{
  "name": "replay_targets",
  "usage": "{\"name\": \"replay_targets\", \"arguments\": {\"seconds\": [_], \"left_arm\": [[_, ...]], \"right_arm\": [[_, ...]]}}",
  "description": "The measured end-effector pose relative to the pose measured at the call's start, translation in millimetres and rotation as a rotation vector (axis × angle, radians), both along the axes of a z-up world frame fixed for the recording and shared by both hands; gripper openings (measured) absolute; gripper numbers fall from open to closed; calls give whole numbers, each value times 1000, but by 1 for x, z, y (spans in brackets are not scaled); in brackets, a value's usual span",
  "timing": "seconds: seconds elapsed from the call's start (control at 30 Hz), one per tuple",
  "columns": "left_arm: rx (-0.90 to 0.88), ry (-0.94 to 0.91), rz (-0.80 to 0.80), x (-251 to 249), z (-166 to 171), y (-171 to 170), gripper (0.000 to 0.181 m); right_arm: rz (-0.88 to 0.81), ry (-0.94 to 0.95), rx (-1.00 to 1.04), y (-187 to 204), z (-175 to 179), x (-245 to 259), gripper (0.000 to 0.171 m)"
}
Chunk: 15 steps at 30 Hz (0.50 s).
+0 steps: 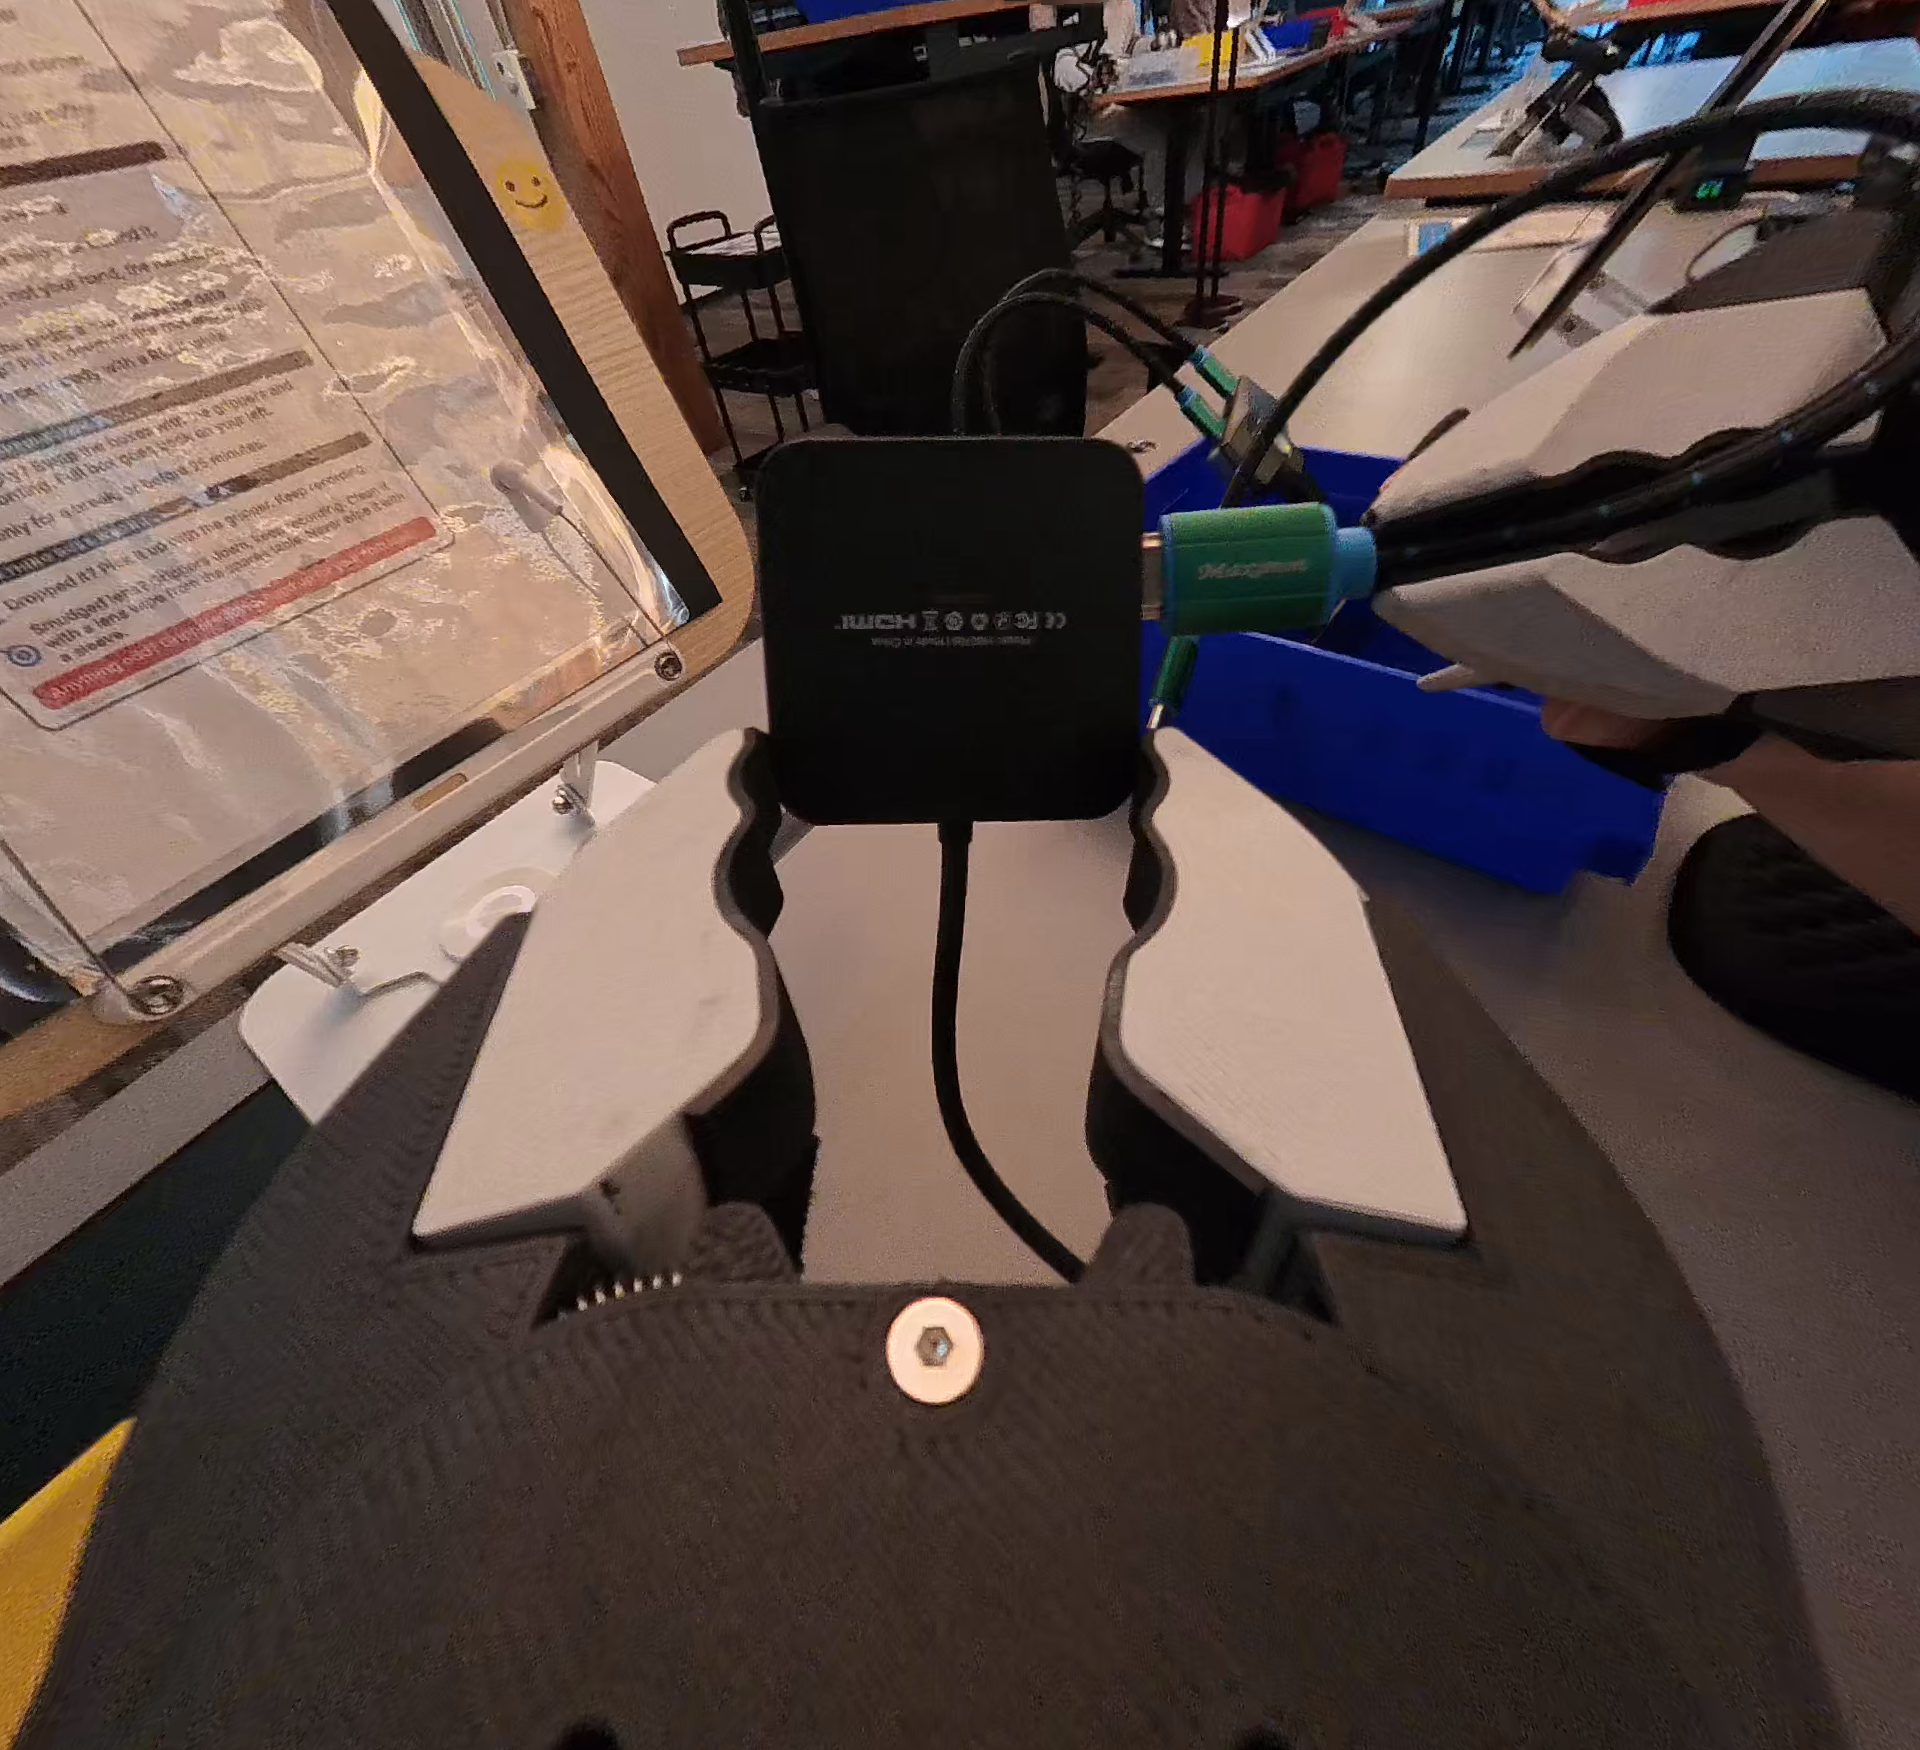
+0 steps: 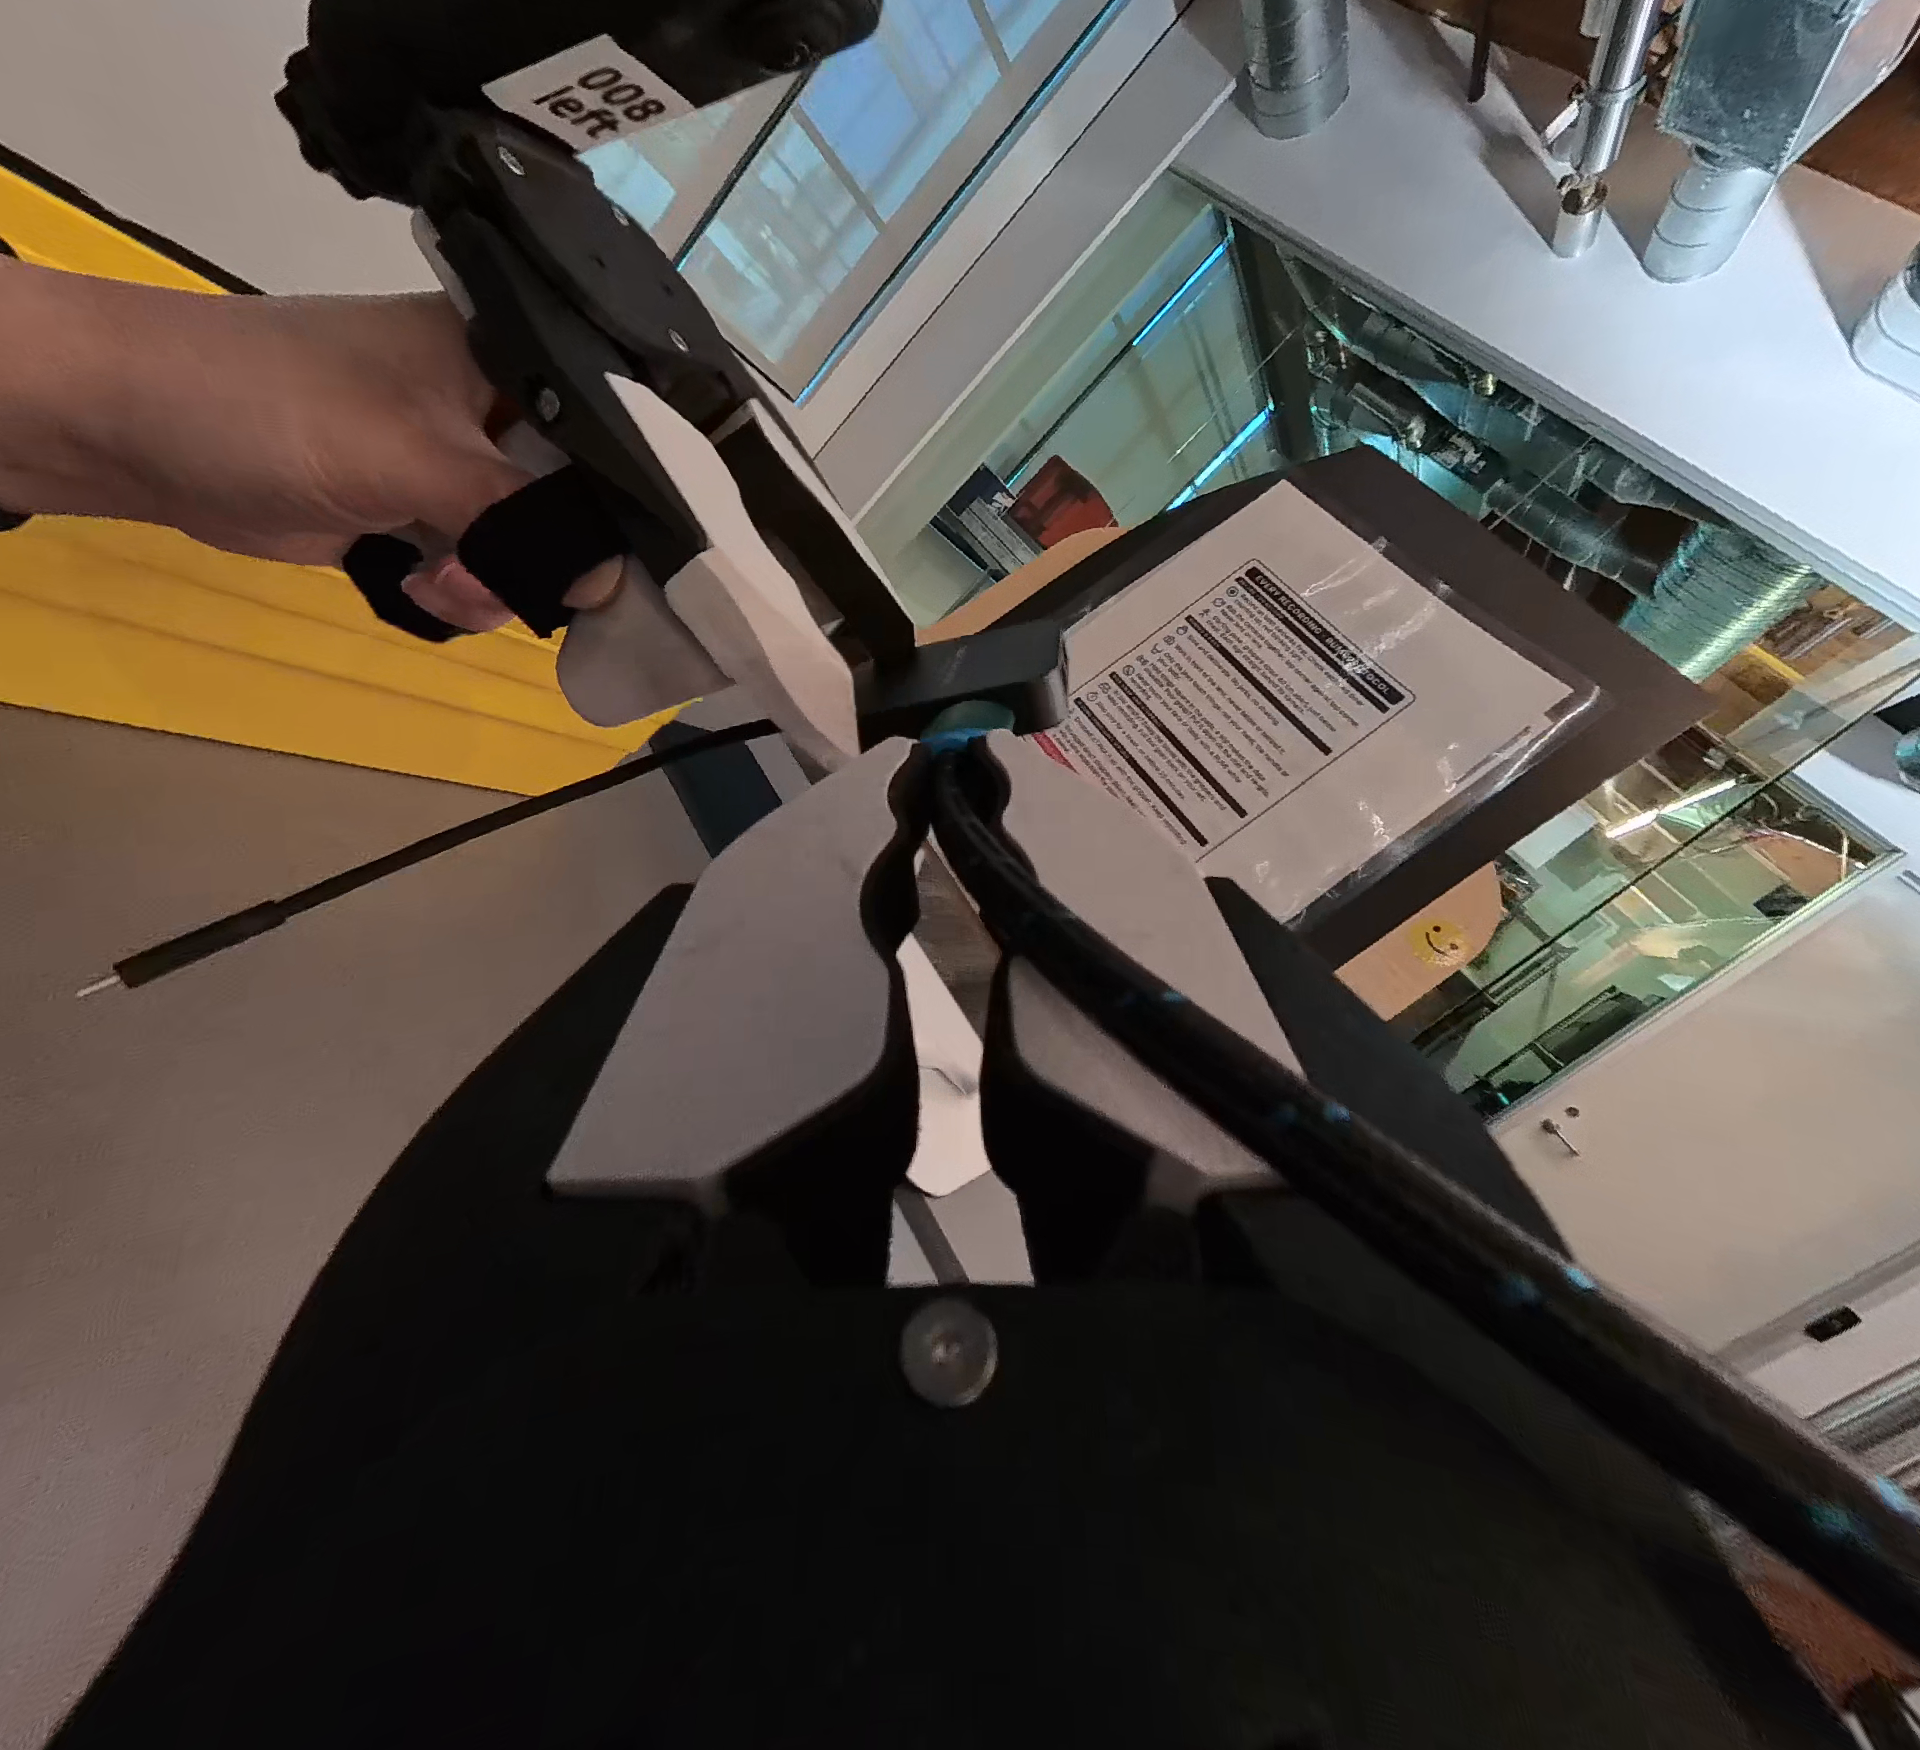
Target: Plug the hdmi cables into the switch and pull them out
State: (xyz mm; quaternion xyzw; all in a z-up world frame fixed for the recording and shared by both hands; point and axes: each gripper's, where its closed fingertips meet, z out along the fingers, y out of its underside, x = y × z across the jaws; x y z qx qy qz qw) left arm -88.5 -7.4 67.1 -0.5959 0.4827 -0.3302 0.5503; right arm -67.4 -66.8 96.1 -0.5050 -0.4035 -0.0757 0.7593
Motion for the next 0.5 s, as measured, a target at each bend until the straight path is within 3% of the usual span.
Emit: {"name": "replay_targets", "arguments": {"seconds": [0.13, 0.5], "left_arm": [[0, 45, -16, 1, 1, -4, 65], [64, -57, -2, 3, 11, -9, 72]], "right_arm": [[-13, -31, 66, -6, 7, -4, 7], [-79, -166, 159, -18, 15, -18, 6]]}}
